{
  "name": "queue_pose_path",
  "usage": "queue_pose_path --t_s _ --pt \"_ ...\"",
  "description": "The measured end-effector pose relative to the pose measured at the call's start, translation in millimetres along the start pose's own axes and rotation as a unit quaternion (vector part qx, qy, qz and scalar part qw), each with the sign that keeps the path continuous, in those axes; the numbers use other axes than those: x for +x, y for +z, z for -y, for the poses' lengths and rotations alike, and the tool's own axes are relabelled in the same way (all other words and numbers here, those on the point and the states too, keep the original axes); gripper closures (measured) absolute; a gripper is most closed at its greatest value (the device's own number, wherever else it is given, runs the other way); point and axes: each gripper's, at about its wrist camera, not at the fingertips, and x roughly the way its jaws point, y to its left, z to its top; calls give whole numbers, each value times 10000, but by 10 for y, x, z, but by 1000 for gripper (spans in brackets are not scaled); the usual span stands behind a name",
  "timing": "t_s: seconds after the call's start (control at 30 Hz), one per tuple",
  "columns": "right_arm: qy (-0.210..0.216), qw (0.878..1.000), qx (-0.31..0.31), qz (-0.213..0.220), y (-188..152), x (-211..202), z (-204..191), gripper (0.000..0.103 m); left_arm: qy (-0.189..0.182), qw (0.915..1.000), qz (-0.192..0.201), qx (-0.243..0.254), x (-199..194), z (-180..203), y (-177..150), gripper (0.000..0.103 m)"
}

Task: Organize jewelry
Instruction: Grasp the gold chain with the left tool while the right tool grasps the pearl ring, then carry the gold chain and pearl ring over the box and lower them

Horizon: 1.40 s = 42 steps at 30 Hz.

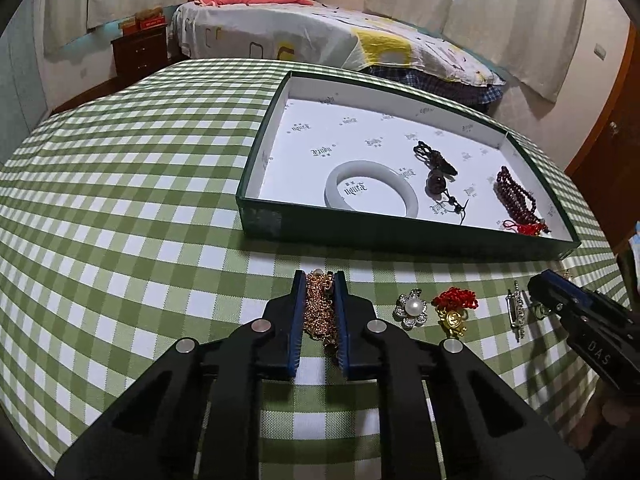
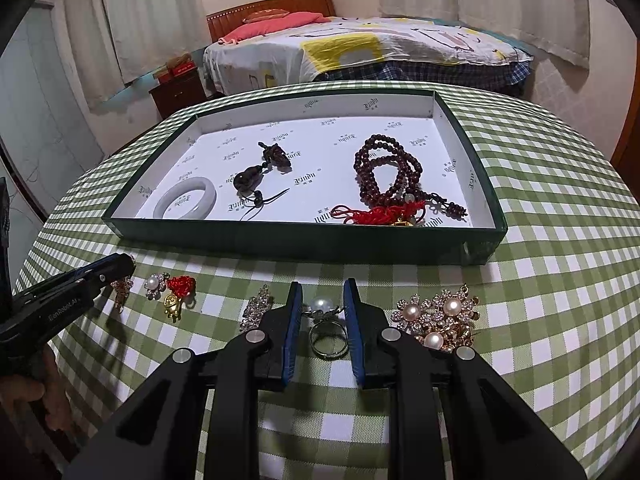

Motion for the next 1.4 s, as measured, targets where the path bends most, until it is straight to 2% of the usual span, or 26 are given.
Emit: queue_pose_path --t_s 0.63,1.13,1.4 --pt "2 10000 -27 64 0 -39 -13 81 54 9999 107 89 -64 33 -16 90" --pt "34 9991 -65 417 -20 -190 -42 81 78 9994 297 180 -209 94 -16 90" --pt "81 9969 -76 778 45 -379 -77 81 27 9980 594 211 -440 148 73 90"
